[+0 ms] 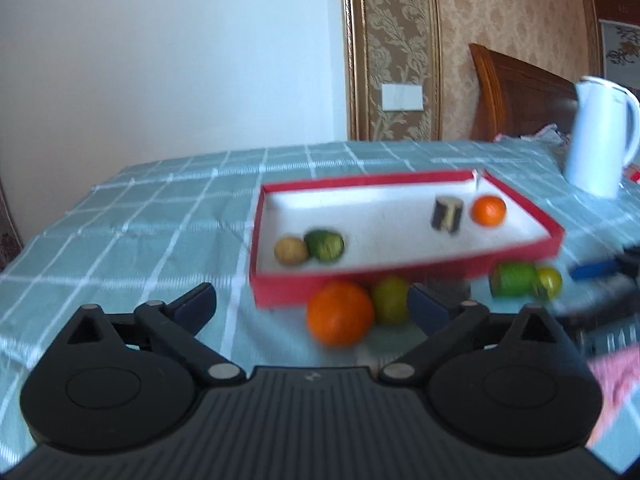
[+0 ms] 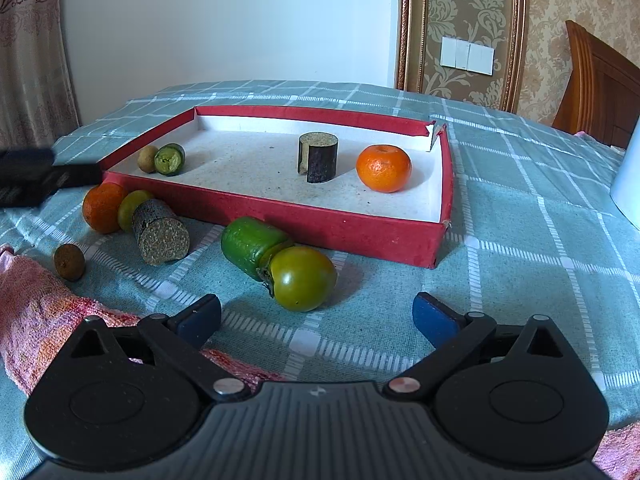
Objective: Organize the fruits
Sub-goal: 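Carry the brown kiwi into the red tray with the left gripper and release, then move the open left gripper back above the second brown kiwi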
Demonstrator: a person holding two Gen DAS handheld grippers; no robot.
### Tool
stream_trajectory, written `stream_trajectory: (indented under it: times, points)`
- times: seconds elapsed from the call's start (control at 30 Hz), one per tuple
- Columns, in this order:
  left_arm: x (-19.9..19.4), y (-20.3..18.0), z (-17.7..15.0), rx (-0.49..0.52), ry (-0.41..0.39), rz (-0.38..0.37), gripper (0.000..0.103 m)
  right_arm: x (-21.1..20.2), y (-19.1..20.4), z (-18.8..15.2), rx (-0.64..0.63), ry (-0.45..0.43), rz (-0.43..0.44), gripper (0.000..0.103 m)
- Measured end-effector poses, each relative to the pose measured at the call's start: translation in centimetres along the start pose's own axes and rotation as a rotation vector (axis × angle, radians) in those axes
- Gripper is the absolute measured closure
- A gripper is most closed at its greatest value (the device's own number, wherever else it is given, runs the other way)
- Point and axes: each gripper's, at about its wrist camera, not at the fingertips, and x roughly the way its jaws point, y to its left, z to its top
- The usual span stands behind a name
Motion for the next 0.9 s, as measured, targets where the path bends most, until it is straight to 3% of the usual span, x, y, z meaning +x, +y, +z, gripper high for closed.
stream_trajectory:
  times: [0.1, 0.33, 0.6, 0.9]
  points:
    - [-0.5, 0.4, -1.5, -0.017, 0.018, -0.007, 0.0, 0.0, 0.0, 0.0, 0.0, 0.0, 0.0, 0.0]
    - [-0.6, 1.1, -2.7, -0.056, 0.026, -0.111, 0.0, 0.0, -0.1, 0.0, 0.0, 0.0, 0.001, 0.0]
    - [1.1, 1.1, -2.7, -0.068, 0.159, -0.061, 0.0, 0.0, 0.0, 0.0, 0.008, -0.002, 0.007, 0.0]
    - [0.9, 1.2, -2.8, -0.066, 0.156, -0.064, 0.0, -0.1, -0.6, 0.1, 0.051, -0.023, 0.039, 0.0]
